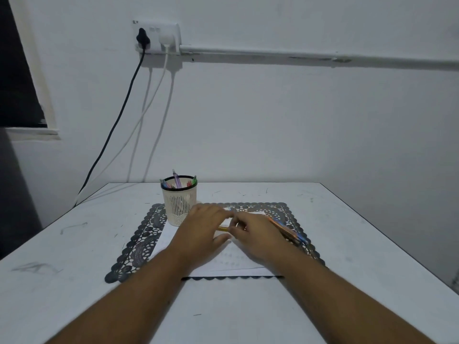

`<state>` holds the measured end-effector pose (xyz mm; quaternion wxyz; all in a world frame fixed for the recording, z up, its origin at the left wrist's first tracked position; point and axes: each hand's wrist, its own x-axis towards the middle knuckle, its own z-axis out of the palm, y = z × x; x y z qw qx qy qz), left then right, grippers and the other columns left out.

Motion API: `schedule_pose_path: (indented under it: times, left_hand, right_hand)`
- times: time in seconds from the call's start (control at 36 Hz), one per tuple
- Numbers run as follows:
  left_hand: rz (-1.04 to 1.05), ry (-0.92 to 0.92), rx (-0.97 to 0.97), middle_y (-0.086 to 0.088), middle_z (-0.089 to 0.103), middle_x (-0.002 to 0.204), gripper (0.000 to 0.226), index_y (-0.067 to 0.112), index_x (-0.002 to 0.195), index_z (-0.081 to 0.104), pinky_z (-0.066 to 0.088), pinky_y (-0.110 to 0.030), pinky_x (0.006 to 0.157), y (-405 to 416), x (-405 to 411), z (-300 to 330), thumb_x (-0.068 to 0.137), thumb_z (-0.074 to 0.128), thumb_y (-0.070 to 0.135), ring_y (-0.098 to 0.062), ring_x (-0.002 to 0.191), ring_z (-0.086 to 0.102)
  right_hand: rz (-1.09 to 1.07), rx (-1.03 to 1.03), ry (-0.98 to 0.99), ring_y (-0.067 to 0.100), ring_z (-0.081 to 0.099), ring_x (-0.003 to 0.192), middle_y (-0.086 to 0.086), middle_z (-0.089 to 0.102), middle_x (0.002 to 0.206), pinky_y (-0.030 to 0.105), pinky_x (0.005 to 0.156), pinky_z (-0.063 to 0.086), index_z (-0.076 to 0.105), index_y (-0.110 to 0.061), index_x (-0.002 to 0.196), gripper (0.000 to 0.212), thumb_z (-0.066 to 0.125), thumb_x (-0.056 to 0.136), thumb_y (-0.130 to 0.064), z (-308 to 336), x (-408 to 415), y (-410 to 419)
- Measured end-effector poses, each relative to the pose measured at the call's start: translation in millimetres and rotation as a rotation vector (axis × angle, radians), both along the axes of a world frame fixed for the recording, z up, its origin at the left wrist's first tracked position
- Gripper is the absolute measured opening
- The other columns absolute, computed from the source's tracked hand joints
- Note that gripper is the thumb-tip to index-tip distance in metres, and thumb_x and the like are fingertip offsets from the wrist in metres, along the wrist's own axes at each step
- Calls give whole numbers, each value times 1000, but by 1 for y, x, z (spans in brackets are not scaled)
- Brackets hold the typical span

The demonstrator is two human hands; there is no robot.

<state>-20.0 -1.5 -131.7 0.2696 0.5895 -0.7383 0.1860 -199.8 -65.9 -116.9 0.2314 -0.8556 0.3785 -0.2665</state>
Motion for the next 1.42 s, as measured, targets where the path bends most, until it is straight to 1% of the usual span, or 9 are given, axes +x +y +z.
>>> schedule_pose_path:
  times: [0.14, 0.28, 0.42, 0.58, 0.83, 0.97, 1.06, 1.22, 1.42]
  left_hand:
    - [82, 6, 8, 17, 73, 88, 13, 32, 98, 71, 35, -30, 98, -2, 5, 5, 94, 68, 43, -5, 85, 62]
    - [150, 71, 15, 14, 74, 89, 11, 31, 98, 73, 41, -33, 90, -3, 21, 8, 94, 69, 40, -11, 82, 63]
    - [113, 152, 48, 18, 72, 89, 16, 34, 106, 73, 42, -26, 75, 4, 17, 7, 91, 71, 38, -3, 81, 61]
    - [78, 166, 63, 17, 70, 89, 18, 37, 110, 70, 52, -29, 72, 5, 8, 3, 92, 69, 33, -2, 81, 61]
    - [147, 229, 129, 17, 72, 94, 17, 36, 112, 67, 50, -27, 72, 3, 14, 1, 97, 63, 30, -3, 87, 62]
    - [157, 230, 108, 17, 71, 93, 15, 37, 111, 66, 42, -22, 67, 4, 13, 2, 97, 63, 31, -3, 85, 60]
    - [163, 225, 94, 18, 71, 94, 15, 37, 111, 66, 40, -20, 66, 5, 12, 2, 98, 62, 32, -2, 85, 59]
    - [157, 224, 109, 17, 71, 97, 17, 37, 113, 65, 47, -23, 71, 6, 12, 1, 97, 64, 33, -2, 88, 61]
    - [149, 197, 108, 18, 70, 100, 19, 38, 115, 65, 41, -19, 70, 5, 12, 2, 97, 63, 33, 0, 90, 60]
  right_hand:
    - [21, 122, -193, 13, 58, 67, 2, 69, 79, 38, 68, 49, 70, -25, 83, 10, 68, 92, -30, -4, 3, -1]
    - [-19, 251, -414, 10, 50, 64, -3, 62, 73, 22, 58, 37, 75, -19, 87, 4, 75, 91, -19, -5, -8, -16]
    - [36, 475, -564, 16, 51, 64, 11, 60, 73, 37, 71, 43, 75, -1, 86, 4, 75, 90, 0, -8, -7, -18]
    - [114, 507, -572, 10, 57, 61, 14, 70, 77, 22, 65, 47, 76, -1, 91, 4, 73, 91, 2, -12, 2, -16]
    - [69, 615, -628, 14, 56, 62, 15, 74, 80, 28, 58, 41, 78, -3, 92, 9, 70, 94, 1, -13, -2, -21]
    - [-6, 475, -611, 13, 56, 61, 9, 70, 72, 17, 53, 42, 80, -12, 90, 22, 63, 97, 0, -11, -6, -23]
    - [-10, 480, -609, 14, 55, 64, 8, 69, 73, 21, 56, 41, 82, -17, 85, 29, 61, 98, -1, -12, -6, -24]
    - [39, 560, -581, 16, 51, 68, 6, 67, 77, 25, 55, 38, 81, -12, 87, 12, 74, 96, -17, -11, -6, -19]
    - [36, 487, -532, 4, 55, 60, -8, 66, 65, 19, 54, 40, 79, -9, 88, 10, 74, 95, -12, -13, -7, -22]
